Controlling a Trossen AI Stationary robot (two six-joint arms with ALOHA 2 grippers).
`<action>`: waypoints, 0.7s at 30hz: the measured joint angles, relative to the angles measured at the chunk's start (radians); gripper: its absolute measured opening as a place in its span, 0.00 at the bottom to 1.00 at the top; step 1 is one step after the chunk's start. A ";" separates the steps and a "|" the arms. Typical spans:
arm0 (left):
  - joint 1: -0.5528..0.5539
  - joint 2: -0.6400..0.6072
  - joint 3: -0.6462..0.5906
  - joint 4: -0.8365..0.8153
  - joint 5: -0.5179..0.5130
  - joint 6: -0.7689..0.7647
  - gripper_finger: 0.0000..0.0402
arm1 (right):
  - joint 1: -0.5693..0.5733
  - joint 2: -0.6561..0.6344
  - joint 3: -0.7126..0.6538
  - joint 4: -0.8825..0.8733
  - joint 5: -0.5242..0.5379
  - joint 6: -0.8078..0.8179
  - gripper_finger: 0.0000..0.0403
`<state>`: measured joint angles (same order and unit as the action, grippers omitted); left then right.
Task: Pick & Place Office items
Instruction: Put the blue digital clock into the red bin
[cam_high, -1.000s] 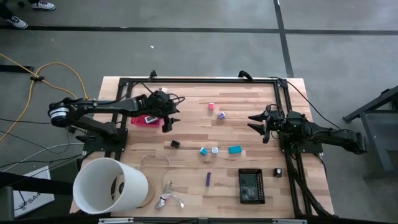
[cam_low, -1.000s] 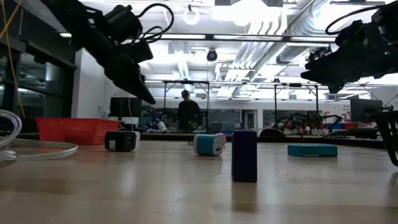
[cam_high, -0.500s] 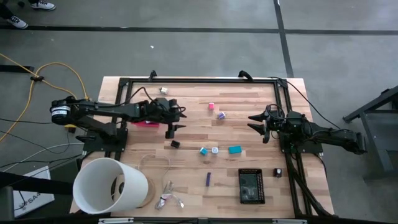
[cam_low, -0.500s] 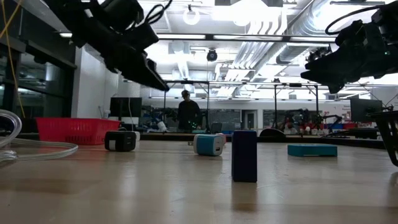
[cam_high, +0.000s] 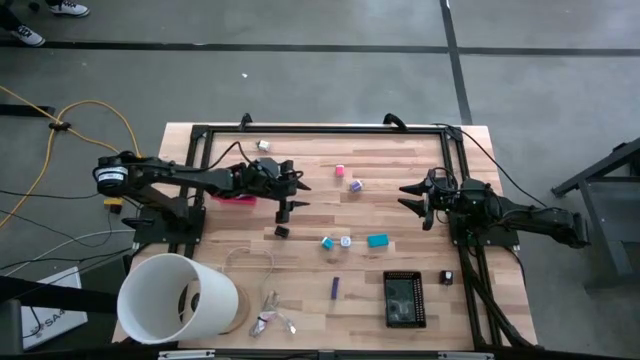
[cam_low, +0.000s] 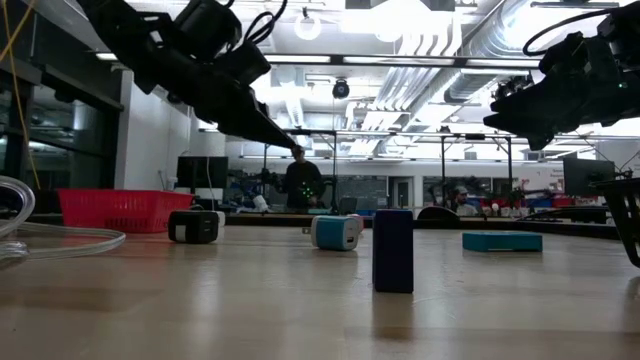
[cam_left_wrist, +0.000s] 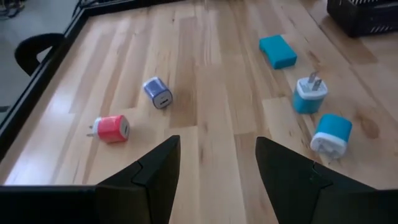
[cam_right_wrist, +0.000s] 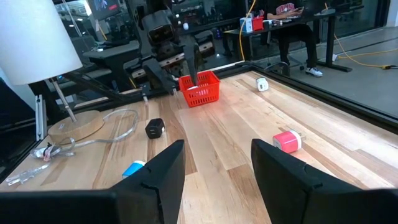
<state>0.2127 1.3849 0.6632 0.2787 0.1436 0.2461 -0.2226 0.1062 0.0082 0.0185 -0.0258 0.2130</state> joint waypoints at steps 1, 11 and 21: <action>0.000 0.000 0.000 -0.002 0.000 -0.008 0.50 | 0.000 0.000 0.000 0.000 0.000 0.000 0.43; 0.000 0.000 0.000 0.000 0.000 -0.014 0.50 | 0.000 0.000 0.000 0.000 0.000 0.000 0.43; 0.000 0.000 0.000 0.000 -0.001 -0.014 0.50 | 0.000 0.000 0.000 0.000 0.000 0.000 0.43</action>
